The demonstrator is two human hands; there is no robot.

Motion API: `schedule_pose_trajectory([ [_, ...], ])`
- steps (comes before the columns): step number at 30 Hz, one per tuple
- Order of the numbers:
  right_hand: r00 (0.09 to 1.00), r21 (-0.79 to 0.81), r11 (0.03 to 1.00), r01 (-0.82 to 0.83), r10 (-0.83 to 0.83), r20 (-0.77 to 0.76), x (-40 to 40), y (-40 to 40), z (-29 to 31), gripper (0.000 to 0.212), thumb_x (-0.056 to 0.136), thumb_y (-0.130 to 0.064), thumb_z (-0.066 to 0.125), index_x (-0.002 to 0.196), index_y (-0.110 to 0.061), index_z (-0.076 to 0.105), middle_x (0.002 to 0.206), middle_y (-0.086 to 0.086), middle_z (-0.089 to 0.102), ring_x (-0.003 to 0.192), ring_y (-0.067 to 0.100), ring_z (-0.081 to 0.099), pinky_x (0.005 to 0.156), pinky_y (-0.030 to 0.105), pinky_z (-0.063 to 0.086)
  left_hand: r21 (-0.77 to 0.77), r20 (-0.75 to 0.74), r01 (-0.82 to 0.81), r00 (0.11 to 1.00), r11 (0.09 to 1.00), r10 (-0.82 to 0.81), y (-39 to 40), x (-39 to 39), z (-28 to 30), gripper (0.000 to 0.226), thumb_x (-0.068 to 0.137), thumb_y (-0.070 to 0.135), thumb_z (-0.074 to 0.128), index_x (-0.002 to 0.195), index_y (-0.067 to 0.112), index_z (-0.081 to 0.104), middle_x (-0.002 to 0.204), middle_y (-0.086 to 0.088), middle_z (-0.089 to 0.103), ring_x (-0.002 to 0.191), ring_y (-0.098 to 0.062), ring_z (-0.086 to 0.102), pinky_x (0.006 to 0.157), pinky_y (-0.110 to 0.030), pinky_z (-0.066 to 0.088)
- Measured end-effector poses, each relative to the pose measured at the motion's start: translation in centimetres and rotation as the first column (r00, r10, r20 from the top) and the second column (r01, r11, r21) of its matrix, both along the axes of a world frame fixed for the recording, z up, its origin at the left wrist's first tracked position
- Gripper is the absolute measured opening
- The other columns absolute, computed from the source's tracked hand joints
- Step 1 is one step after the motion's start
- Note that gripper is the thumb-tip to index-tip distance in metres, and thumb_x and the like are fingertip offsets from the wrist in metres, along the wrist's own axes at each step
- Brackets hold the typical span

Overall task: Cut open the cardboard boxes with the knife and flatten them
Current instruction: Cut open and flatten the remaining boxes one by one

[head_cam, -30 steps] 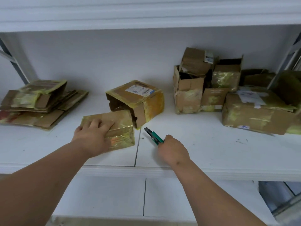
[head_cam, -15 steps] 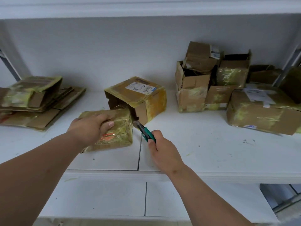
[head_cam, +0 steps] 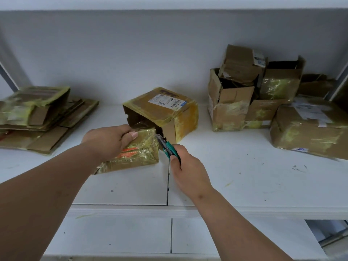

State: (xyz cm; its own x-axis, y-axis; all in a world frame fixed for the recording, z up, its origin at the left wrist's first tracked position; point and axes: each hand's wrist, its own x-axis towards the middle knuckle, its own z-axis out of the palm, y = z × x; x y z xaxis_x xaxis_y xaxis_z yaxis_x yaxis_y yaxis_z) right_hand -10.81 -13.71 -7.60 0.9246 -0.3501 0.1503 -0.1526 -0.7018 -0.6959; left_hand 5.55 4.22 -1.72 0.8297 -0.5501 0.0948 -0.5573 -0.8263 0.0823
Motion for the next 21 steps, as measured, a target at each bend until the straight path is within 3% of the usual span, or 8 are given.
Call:
schedule_pose_trajectory([
  [7,0.997,-0.052,0.997,0.064,-0.062,0.044,0.8,0.8,0.1,0.036,0.105,-0.028,0.036,0.14,-0.03,0.042,0.105,0.0,0.067,0.08,0.022,0.06,0.069,0.032,0.047,0.012,0.005,0.008,1.0,1.0,-0.008,0.1,0.6,-0.1,0.047,0.091,0.07,0.018,0.114,0.043,0.05,0.099,0.013,0.064,0.09,-0.015,0.058,0.075,-0.033,0.047],
  [21,0.987,-0.03,0.991,0.134,-0.131,0.093,1.4,0.8,0.2,0.039,0.102,-0.024,0.04,0.14,-0.028,0.049,0.1,0.005,0.071,0.083,0.029,0.063,0.071,0.038,0.053,-0.005,-0.023,0.044,0.999,0.999,-0.044,0.0,1.2,0.1,0.052,0.088,0.072,0.014,0.112,0.044,0.05,0.091,0.014,0.062,0.086,-0.014,0.058,0.075,-0.035,0.051],
])
